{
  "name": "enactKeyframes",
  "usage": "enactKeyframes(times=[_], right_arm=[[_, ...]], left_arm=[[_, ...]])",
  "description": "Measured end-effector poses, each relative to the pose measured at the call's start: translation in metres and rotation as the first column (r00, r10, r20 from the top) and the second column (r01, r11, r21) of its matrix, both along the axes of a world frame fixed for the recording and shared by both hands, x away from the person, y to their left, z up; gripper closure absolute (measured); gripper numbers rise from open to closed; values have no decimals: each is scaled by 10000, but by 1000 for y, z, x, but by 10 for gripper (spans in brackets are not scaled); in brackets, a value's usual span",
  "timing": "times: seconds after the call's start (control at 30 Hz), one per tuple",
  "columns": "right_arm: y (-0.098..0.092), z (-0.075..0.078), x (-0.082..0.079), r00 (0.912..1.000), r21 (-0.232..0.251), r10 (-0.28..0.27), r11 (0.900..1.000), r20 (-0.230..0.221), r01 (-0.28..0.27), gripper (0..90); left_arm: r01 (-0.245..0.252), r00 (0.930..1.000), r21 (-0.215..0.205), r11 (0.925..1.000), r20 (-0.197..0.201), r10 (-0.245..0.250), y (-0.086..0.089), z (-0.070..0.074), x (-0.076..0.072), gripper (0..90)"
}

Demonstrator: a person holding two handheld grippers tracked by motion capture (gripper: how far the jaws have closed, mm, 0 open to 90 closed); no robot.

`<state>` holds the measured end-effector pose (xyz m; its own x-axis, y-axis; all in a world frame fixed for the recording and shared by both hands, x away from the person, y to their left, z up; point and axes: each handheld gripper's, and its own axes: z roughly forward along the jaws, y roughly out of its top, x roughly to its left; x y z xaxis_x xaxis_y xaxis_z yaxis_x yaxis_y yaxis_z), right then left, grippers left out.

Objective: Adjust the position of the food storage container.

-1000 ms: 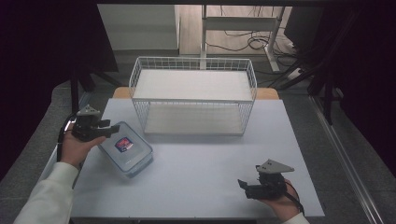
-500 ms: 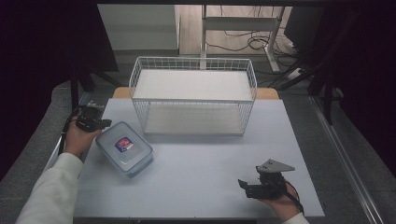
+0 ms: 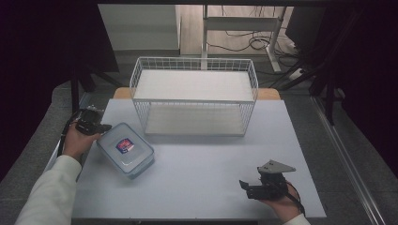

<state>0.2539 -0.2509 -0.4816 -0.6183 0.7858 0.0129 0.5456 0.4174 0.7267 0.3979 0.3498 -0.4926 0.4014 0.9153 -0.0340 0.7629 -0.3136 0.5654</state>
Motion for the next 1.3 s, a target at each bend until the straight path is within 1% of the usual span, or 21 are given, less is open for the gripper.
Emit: enactKeyframes(times=[0.17,0.2,0.33,0.37,0.4,0.43,0.5,0.63,0.7,0.73,0.77,0.87,0.9,1.03,1.07,1.1,1.13,1.2,1.23,1.27,1.3], right_arm=[[1,-1,1,10000,-17,7,10000,-19,-7,155],[1,-1,1,10000,-25,6,10000,-24,-6,155],[2,-1,1,10000,-33,29,10000,-20,-29,155],[2,-1,0,10000,-36,24,10000,-13,-24,155],[2,0,0,10000,-36,11,10000,-6,-11,155],[2,0,0,10000,-36,11,10000,-6,-11,155],[2,0,0,10000,-44,20,10000,-5,-20,155],[3,0,0,10000,-76,32,10000,7,-32,155],[3,0,0,10000,-76,34,10000,-10,-34,155],[3,0,0,10000,-92,34,10000,-16,-34,155],[3,0,0,10000,-92,34,10000,-16,-34,155],[3,-1,0,10000,-95,31,10000,-26,-32,155],[3,-1,0,10000,-95,31,10000,-26,-32,155],[3,-1,0,10000,-109,42,9999,-45,-42,155],[3,0,0,10000,-111,45,9999,-43,-46,155],[3,0,0,10000,-109,43,9999,-40,-44,155],[3,0,0,10000,-100,39,9999,-26,-39,155],[3,0,0,10000,-101,30,9999,-17,-30,155],[2,0,0,10000,-99,21,9999,-11,-21,155],[2,0,0,10000,-105,19,9999,-9,-19,155],[2,-1,0,10000,-107,15,9999,-10,-15,155]], left_arm=[[259,9996,-164,9995,-89,-260,-6,0,-6,900],[350,9993,-294,9990,-101,-353,-9,0,-10,900],[578,9982,-321,9978,-117,-582,-16,0,-16,900],[670,9977,-368,9971,-108,-674,-18,0,-18,900],[784,9968,-521,9956,-104,-791,-22,0,-23,900],[784,9968,-521,9956,-104,-791,-22,0,-23,900],[950,9953,-684,9931,-120,-961,-29,-1,-30,900],[1117,9936,-734,9910,-103,-1127,-36,-1,-36,900],[1294,9915,-780,9885,-52,-1302,-41,-1,-40,900],[1458,9892,-892,9853,-1,-1464,-46,-1,-44,900],[1458,9892,-892,9853,-1,-1464,-46,-1,-44,900],[1756,9843,-951,9799,-15,-1766,-56,-1,-52,900],[1756,9843,-951,9799,-15,-1766,-56,-1,-52,900],[1982,9800,-946,9756,8,-1990,-65,-1,-58,900],[2055,9786,-618,9767,254,-2043,-68,0,-61,900],[2134,9764,-627,9750,479,-2106,-69,1,-63,900],[2108,9761,-583,9758,659,-2069,-69,3,-65,900],[2160,9740,-790,9732,868,-2092,-69,11,-69,900],[2160,9740,-790,9732,868,-2092,-69,11,-69,900],[2235,9708,-851,9710,1082,-2140,-68,19,-74,900],[2235,9708,-851,9710,1082,-2140,-68,19,-74,900]])
